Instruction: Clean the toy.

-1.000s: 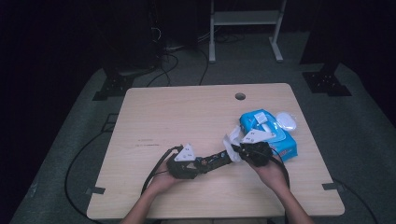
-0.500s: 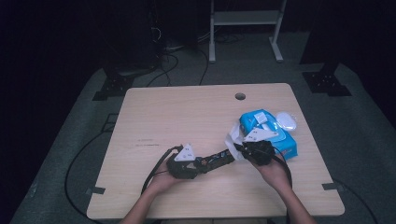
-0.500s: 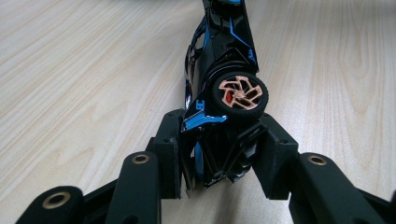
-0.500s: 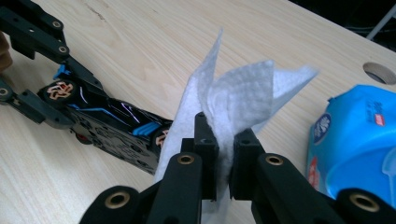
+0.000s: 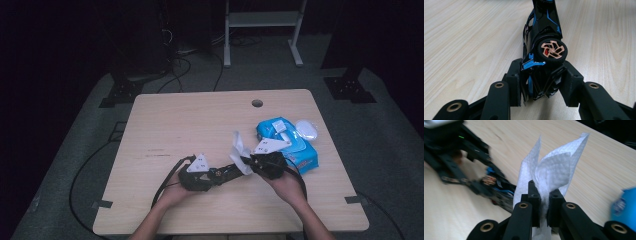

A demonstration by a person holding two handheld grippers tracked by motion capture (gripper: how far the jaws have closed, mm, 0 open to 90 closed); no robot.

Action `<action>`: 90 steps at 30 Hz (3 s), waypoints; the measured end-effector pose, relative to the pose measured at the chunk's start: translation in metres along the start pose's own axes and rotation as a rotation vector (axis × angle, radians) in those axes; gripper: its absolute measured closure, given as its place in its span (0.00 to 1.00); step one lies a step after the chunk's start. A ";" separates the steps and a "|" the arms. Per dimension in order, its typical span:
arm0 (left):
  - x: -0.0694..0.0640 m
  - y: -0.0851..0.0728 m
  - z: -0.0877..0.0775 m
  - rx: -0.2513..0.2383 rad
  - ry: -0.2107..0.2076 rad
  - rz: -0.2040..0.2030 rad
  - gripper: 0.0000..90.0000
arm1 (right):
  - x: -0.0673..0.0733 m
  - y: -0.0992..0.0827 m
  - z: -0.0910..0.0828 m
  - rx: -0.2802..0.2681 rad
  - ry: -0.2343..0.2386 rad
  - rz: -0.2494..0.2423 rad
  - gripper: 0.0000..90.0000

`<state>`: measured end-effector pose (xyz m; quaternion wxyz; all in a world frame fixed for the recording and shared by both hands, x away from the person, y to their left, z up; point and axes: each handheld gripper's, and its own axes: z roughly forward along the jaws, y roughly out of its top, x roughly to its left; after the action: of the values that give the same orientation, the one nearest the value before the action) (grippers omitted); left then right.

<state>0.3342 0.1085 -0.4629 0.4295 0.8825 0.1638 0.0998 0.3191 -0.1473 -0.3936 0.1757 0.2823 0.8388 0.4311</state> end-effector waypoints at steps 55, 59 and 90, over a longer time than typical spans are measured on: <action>0.002 -0.001 -0.001 0.000 0.006 -0.007 0.65 | -0.016 -0.014 0.007 0.062 -0.065 0.015 0.93; 0.002 -0.001 -0.001 0.002 0.008 -0.006 0.65 | -0.006 -0.011 0.016 0.076 -0.049 -0.022 0.93; 0.002 -0.001 -0.002 0.003 0.003 -0.005 0.65 | 0.034 0.023 0.035 0.020 0.099 -0.058 0.93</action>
<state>0.3355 0.1117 -0.4620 0.4281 0.8826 0.1668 0.0996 0.3189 -0.0938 -0.3964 0.1436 0.2379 0.8586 0.4307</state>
